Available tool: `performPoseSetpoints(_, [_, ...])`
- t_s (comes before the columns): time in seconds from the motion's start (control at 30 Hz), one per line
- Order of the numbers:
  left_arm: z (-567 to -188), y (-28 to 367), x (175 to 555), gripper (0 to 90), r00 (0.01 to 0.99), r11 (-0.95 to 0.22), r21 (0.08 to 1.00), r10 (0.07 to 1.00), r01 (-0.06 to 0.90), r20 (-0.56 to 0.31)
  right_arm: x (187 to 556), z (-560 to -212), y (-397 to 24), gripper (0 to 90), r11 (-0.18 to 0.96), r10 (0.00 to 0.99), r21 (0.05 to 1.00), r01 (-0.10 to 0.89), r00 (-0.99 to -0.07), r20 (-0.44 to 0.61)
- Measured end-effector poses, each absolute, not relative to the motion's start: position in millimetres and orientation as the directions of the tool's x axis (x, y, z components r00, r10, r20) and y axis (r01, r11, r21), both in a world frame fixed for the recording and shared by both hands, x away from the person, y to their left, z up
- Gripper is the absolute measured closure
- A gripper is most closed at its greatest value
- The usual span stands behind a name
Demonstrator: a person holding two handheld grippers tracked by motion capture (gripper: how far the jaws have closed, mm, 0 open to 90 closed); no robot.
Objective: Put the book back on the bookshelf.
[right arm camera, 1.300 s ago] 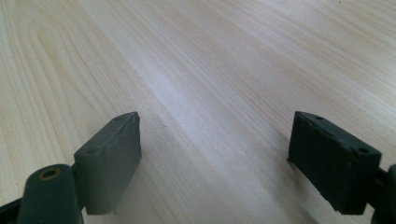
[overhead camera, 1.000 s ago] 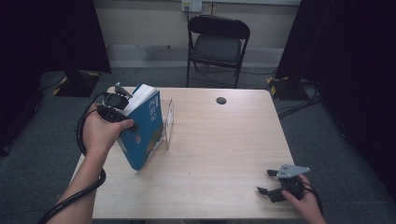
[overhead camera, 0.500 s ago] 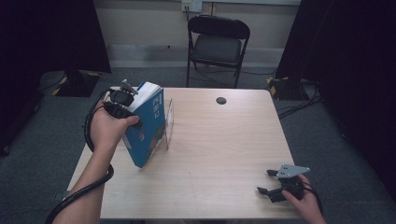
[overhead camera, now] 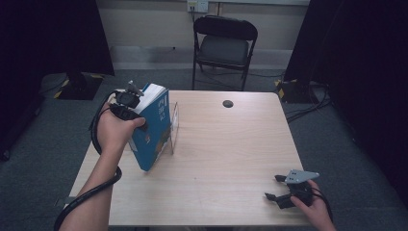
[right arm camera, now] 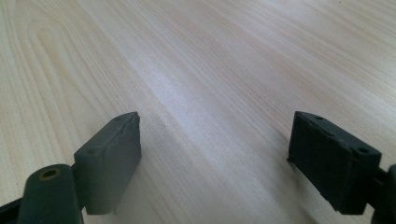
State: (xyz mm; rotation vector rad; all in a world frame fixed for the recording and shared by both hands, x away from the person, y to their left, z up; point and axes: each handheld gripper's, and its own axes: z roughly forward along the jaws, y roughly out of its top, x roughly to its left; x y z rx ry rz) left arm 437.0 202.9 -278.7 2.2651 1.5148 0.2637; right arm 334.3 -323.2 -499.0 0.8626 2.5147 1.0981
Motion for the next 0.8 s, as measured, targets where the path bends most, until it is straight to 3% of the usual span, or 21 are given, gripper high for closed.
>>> performPoseSetpoints(0.8, [-282.5, 196.0, 451.6, 61.9, 0.379, -0.318, 0.428, 0.923, 0.846, -0.063, 334.3, -499.0, -323.2, 16.4, 0.537, 0.615, 0.735, 0.415, -0.788, -0.004])
